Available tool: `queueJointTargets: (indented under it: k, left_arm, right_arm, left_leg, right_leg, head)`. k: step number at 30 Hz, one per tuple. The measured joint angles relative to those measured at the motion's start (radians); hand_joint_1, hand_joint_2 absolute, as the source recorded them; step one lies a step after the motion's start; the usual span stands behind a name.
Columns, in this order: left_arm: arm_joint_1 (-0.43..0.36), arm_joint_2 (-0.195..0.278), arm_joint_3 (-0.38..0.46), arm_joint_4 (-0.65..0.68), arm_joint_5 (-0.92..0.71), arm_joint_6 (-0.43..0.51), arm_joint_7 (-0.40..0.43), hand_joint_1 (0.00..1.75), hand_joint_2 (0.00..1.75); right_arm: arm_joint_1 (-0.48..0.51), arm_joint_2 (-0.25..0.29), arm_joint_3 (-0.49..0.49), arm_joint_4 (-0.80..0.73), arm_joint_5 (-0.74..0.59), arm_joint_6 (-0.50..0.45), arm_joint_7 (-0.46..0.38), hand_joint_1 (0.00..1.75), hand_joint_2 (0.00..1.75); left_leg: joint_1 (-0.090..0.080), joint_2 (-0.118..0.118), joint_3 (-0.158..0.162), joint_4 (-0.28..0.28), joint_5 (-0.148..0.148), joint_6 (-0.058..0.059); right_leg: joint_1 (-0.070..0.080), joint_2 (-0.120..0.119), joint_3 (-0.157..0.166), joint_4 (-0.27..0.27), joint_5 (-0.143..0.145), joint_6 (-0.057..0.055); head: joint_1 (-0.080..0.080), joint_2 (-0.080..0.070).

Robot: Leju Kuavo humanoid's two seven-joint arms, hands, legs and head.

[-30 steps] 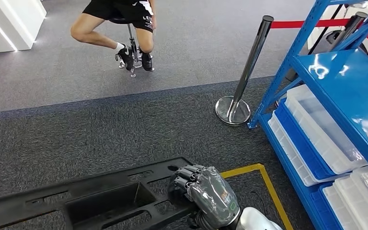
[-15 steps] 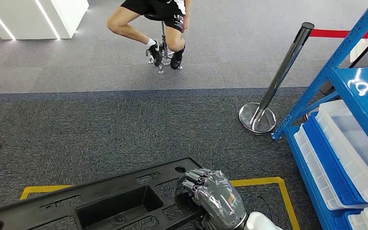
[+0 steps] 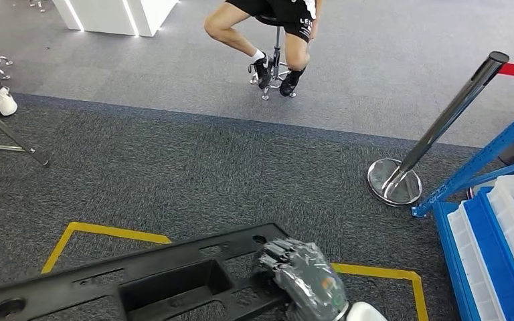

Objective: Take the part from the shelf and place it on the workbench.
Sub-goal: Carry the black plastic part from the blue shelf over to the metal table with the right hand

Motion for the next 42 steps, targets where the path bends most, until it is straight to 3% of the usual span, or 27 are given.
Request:
queueJointTargets:
  k: [2,4,6,7,9,11,13,15,17,19,21,22,23,24,26,27,28,30,31,33,35,36,37,38,39,40,42]
  left_arm:
    - [-0.040,0.017,-0.024,0.000,-0.029,-0.034,0.006,0.00,1.75]
    - [-0.052,0.027,-0.014,0.000,0.020,-0.056,-0.004,0.00,1.75]
    - [-0.022,0.024,0.020,0.000,0.091,-0.050,-0.026,0.00,1.75]
    - [0.003,0.017,0.043,0.000,0.124,-0.041,-0.037,0.00,1.75]
    - [0.051,-0.003,0.088,0.000,0.170,-0.022,-0.053,0.00,1.75]
    - [0.083,-0.017,0.121,0.001,0.194,-0.017,-0.056,0.00,1.75]
    - [0.097,-0.025,0.141,0.001,0.204,-0.022,-0.054,0.00,1.75]
    - [0.103,-0.032,0.153,0.001,0.209,-0.031,-0.051,0.00,1.75]
    - [0.105,-0.035,0.162,0.001,0.210,-0.035,-0.049,0.00,1.75]
    - [0.103,-0.036,0.172,0.001,0.212,-0.037,-0.049,0.00,1.75]
    - [0.100,-0.036,0.178,0.001,0.215,-0.037,-0.049,0.00,1.75]
    - [0.100,-0.037,0.179,0.001,0.216,-0.037,-0.049,0.00,1.75]
    - [0.101,-0.037,0.181,0.001,0.216,-0.038,-0.049,0.00,1.75]
    - [0.103,-0.037,0.182,0.001,0.216,-0.038,-0.049,0.00,1.75]
    - [0.104,-0.037,0.187,0.001,0.217,-0.038,-0.048,0.00,1.75]
    - [0.104,-0.038,0.190,0.001,0.217,-0.037,-0.048,0.00,1.75]
    - [0.104,-0.038,0.191,0.001,0.218,-0.036,-0.048,0.00,1.75]
    - [0.109,-0.039,0.193,0.001,0.219,-0.034,-0.048,0.00,1.75]
    - [0.112,-0.040,0.194,0.001,0.219,-0.032,-0.049,0.00,1.75]
    - [0.115,-0.042,0.196,0.001,0.219,-0.030,-0.050,0.00,1.75]
    - [0.114,-0.043,0.198,0.001,0.220,-0.029,-0.052,0.00,1.75]
    - [0.113,-0.044,0.199,0.001,0.221,-0.029,-0.052,0.00,1.75]
    - [0.113,-0.044,0.199,0.001,0.222,-0.029,-0.052,0.00,1.75]
    - [0.113,-0.045,0.199,0.001,0.223,-0.029,-0.052,0.00,1.75]
    - [0.113,-0.046,0.199,0.001,0.224,-0.029,-0.051,0.00,1.75]
    - [0.112,-0.046,0.199,0.001,0.225,-0.030,-0.050,0.00,1.75]
    - [0.110,-0.046,0.199,0.001,0.226,-0.030,-0.049,0.00,1.75]
  right_arm:
    - [-0.047,0.042,0.033,0.013,0.010,0.035,0.046,1.75,1.75]
    - [-0.049,0.031,0.041,0.010,0.004,0.015,0.081,1.75,1.75]
    - [-0.003,-0.022,0.014,-0.008,-0.021,-0.049,0.076,1.75,1.75]
    - [0.030,-0.056,-0.015,-0.019,-0.039,-0.086,0.059,1.75,1.75]
    - [0.088,-0.115,-0.093,-0.037,-0.072,-0.135,0.008,1.75,1.75]
    - [0.120,-0.150,-0.166,-0.053,-0.091,-0.142,-0.034,1.75,1.75]
    - [0.129,-0.164,-0.206,-0.068,-0.097,-0.122,-0.053,1.75,1.75]
    - [0.126,-0.170,-0.227,-0.079,-0.099,-0.097,-0.057,1.75,1.75]
    - [0.117,-0.172,-0.240,-0.087,-0.100,-0.079,-0.058,1.75,1.75]
    - [0.108,-0.172,-0.250,-0.094,-0.103,-0.065,-0.057,1.75,1.75]
    - [0.099,-0.172,-0.256,-0.098,-0.107,-0.055,-0.056,1.75,1.75]
    - [0.095,-0.172,-0.257,-0.099,-0.109,-0.051,-0.056,1.75,1.75]
    - [0.091,-0.172,-0.258,-0.099,-0.111,-0.049,-0.055,1.75,1.75]
    - [0.086,-0.172,-0.258,-0.099,-0.112,-0.047,-0.055,1.75,1.75]
    - [0.076,-0.172,-0.259,-0.102,-0.114,-0.042,-0.055,1.75,1.75]
    - [0.071,-0.172,-0.259,-0.103,-0.115,-0.040,-0.054,1.75,1.75]
    - [0.068,-0.172,-0.259,-0.104,-0.115,-0.039,-0.054,1.75,1.75]
    - [0.064,-0.172,-0.259,-0.106,-0.116,-0.038,-0.054,1.75,1.75]
    - [0.064,-0.173,-0.260,-0.106,-0.116,-0.038,-0.054,1.75,1.75]
    - [0.065,-0.174,-0.260,-0.109,-0.115,-0.040,-0.054,1.75,1.75]
    - [0.068,-0.176,-0.261,-0.110,-0.115,-0.042,-0.053,1.75,1.75]
    - [0.070,-0.176,-0.261,-0.110,-0.115,-0.042,-0.053,1.75,1.75]
    - [0.072,-0.176,-0.261,-0.110,-0.115,-0.042,-0.052,1.75,1.75]
    - [0.072,-0.176,-0.261,-0.110,-0.115,-0.041,-0.052,1.75,1.75]
    - [0.072,-0.177,-0.261,-0.110,-0.115,-0.041,-0.051,1.75,1.75]
    - [0.070,-0.177,-0.261,-0.110,-0.115,-0.040,-0.051,1.75,1.75]
    - [0.065,-0.177,-0.262,-0.110,-0.115,-0.038,-0.048,1.75,1.75]
  left_leg:
    - [0.005,-0.022,0.002,-0.011,0.011,0.012]
    - [0.007,-0.046,0.003,-0.015,0.016,0.020]
    - [0.006,-0.070,0.002,-0.013,0.016,0.021]
    - [0.006,-0.082,0.003,-0.011,0.016,0.022]
    - [0.006,-0.106,0.004,-0.004,0.012,0.020]
    - [0.006,-0.128,-0.001,0.005,0.008,0.015]
    - [0.007,-0.151,-0.012,0.009,0.011,0.005]
    - [0.011,-0.171,-0.024,0.009,0.017,-0.008]
    - [0.011,-0.132,-0.042,0.040,-0.002,-0.016]
    - [0.010,-0.068,-0.090,0.146,-0.064,-0.022]
    - [0.010,-0.047,-0.142,0.267,-0.117,-0.026]
    - [0.010,-0.045,-0.149,0.289,-0.120,-0.027]
    - [0.010,-0.042,-0.135,0.273,-0.106,-0.026]
    - [0.010,-0.035,-0.101,0.216,-0.077,-0.023]
    - [0.002,0.011,-0.018,0.071,-0.031,-0.012]
    - [-0.003,0.029,0.007,0.023,-0.020,-0.005]
    - [-0.008,0.039,0.015,0.002,-0.020,0.001]
    - [-0.010,0.018,0.016,-0.004,-0.016,0.012]
    - [-0.008,0.006,0.019,-0.010,-0.012,0.017]
    - [-0.003,-0.015,0.027,-0.022,-0.002,0.029]
    - [-0.002,-0.037,0.024,-0.023,0.002,0.035]
    - [-0.002,-0.050,0.023,-0.022,0.003,0.036]
    - [-0.002,-0.065,0.022,-0.021,0.003,0.036]
    - [-0.002,-0.080,0.022,-0.018,0.003,0.036]
    - [-0.001,-0.095,0.022,-0.015,0.002,0.034]
    - [0.000,-0.110,0.022,-0.010,0.000,0.031]
    - [-0.001,-0.137,0.014,0.001,-0.006,0.022]
  right_leg:
    - [-0.005,0.046,-0.014,0.041,-0.030,0.008]
    - [-0.010,0.107,-0.064,0.156,-0.096,0.013]
    - [-0.012,0.123,-0.119,0.271,-0.139,0.016]
    - [-0.013,0.125,-0.127,0.282,-0.131,0.017]
    - [-0.015,0.137,-0.089,0.189,-0.061,0.016]
    - [-0.020,0.187,-0.036,0.061,-0.004,0.014]
    - [-0.020,0.213,-0.020,0.014,0.006,0.012]
    - [-0.017,0.185,-0.020,0.008,0.011,0.005]
    - [-0.017,0.155,-0.016,-0.002,0.017,-0.010]
    - [-0.015,0.124,-0.015,-0.006,0.020,-0.020]
    - [-0.011,0.093,-0.017,-0.006,0.019,-0.022]
    - [-0.009,0.079,-0.018,-0.005,0.019,-0.023]
    - [-0.007,0.064,-0.018,-0.005,0.018,-0.023]
    - [-0.006,0.050,-0.017,-0.004,0.018,-0.022]
    - [-0.002,0.026,-0.014,-0.003,0.014,-0.017]
    - [0.000,0.015,-0.013,-0.002,0.012,-0.013]
    - [0.001,0.005,-0.011,-0.001,0.011,-0.009]
    - [0.002,-0.014,-0.007,-0.003,0.008,0.001]
    - [0.000,-0.006,-0.005,0.002,0.003,0.006]
    - [-0.006,0.046,-0.024,0.055,-0.036,0.016]
    - [-0.012,0.104,-0.082,0.178,-0.101,0.020]
    - [-0.013,0.115,-0.113,0.238,-0.123,0.021]
    - [-0.014,0.120,-0.131,0.271,-0.125,0.022]
    - [-0.015,0.122,-0.133,0.267,-0.108,0.023]
    - [-0.018,0.127,-0.115,0.225,-0.073,0.024]
    - [-0.021,0.142,-0.086,0.157,-0.033,0.023]
    - [-0.027,0.193,-0.038,0.045,0.010,0.023]
  head:
    - [0.001,0.000]
    - [0.002,0.000]
    - [0.002,0.000]
    - [0.002,0.000]
    - [0.002,0.000]
    - [0.002,0.000]
    - [0.002,0.000]
    - [0.002,0.000]
    - [0.000,0.000]
    - [-0.003,0.000]
    - [-0.004,0.000]
    - [-0.004,0.000]
    - [-0.004,0.000]
    - [-0.004,0.000]
    - [-0.004,0.000]
    - [-0.004,0.000]
    - [-0.003,0.000]
    - [-0.003,0.000]
    - [-0.003,0.000]
    - [-0.001,0.000]
    - [0.001,0.000]
    - [0.001,0.000]
    - [0.001,0.000]
    - [0.001,0.000]
    - [0.001,0.000]
    - [0.001,0.000]
    - [0.001,0.000]
